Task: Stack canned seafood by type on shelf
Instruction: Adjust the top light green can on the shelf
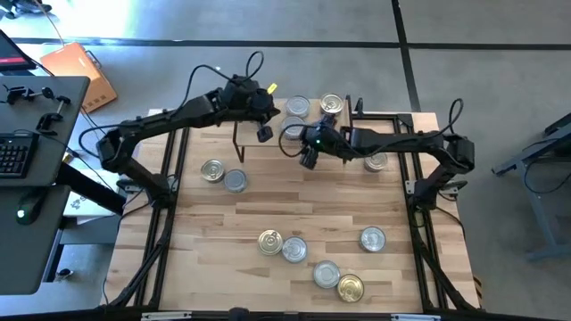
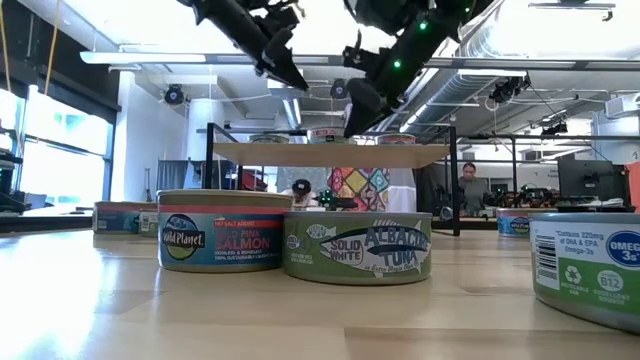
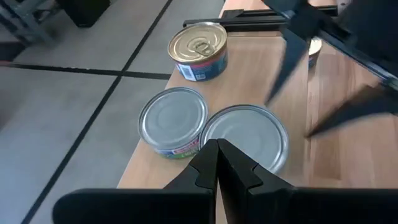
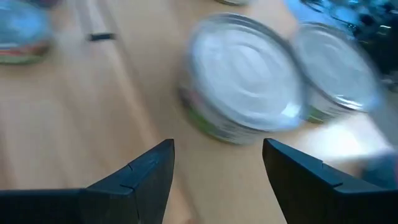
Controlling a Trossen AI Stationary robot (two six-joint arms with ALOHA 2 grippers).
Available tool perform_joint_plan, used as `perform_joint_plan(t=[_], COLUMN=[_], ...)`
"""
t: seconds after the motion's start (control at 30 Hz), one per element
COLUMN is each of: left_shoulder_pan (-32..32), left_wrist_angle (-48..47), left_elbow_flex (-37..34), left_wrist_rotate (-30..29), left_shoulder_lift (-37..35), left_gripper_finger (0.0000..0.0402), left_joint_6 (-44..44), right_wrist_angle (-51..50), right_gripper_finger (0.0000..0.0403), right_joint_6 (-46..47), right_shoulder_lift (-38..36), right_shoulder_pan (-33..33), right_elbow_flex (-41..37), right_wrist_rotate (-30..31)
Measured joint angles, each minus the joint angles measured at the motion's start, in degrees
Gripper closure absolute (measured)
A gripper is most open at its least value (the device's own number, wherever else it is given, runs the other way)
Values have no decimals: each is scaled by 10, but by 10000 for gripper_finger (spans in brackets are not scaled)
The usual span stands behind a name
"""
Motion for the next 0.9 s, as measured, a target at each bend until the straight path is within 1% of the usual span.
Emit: perform_joint_plan(t=[0.13,0.23,0.3,0.4,0.5,0.67,0.77,0.9], left_shoulder_pan=[-14,-24,-30,-37,-44,-49,-50,-50], left_wrist_angle=[-28,-36,-35,-37,-50,-106,-142,-169], left_elbow_flex=[-2,-2,-2,-2,-2,-2,-2,-2], left_wrist_rotate=[-25,-37,-46,-68,-92,-110,-113,-117], left_shoulder_lift=[-23,-38,-51,-75,-105,-156,-178,-194], left_gripper_finger=[401,401,402,401,401,401,401,401], left_joint_6=[9,16,21,25,25,-1,-19,-41], right_wrist_angle=[-21,-14,-15,-17,-10,-19,-5,21], right_gripper_finger=[167,167,168,176,202,255,279,299], right_joint_6=[-1,-23,-28,-29,-29,-41,-41,-41], right_shoulder_lift=[-23,-48,-58,-58,-38,16,48,86], right_shoulder_pan=[1,0,-13,-58,-108,-173,-193,-207], right_elbow_flex=[0,0,13,46,81,113,122,124], right_wrist_rotate=[23,24,13,-45,-109,-171,-182,-184])
